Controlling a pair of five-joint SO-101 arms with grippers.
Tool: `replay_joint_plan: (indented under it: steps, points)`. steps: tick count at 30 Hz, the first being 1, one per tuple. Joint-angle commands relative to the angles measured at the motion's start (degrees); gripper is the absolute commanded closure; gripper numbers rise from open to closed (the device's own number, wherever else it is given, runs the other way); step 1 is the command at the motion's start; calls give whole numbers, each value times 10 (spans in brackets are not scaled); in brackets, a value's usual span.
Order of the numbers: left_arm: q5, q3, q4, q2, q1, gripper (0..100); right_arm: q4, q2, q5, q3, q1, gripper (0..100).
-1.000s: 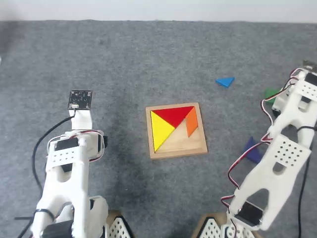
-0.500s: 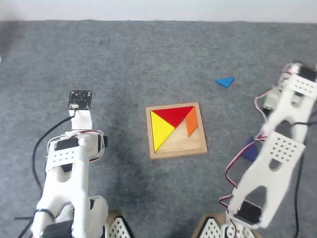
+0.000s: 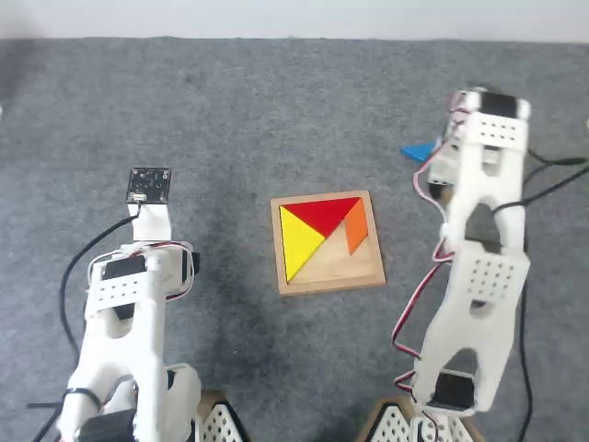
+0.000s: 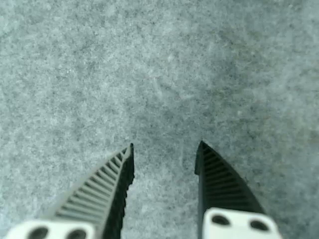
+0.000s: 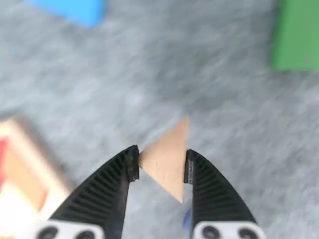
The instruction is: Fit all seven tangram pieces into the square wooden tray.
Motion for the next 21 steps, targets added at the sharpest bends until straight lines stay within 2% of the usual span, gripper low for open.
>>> replay_joint_plan:
  steps: [1, 7, 13, 17, 21]
  points:
    - [-5, -1, -10, -15, 5, 797, 24, -163, -10, 114, -53, 924]
    - [-5, -1, -10, -15, 5, 797, 16, -298, -11, 295, -153, 924]
    - [-5, -1, -10, -15, 5, 797, -28, -304, -12, 350, -245, 924]
    - [-5, -1, -10, -15, 5, 797, -70, -304, -57, 367, -299, 924]
    - [-6, -1, -10, -15, 5, 797, -130, -304, -68, 422, -349, 924]
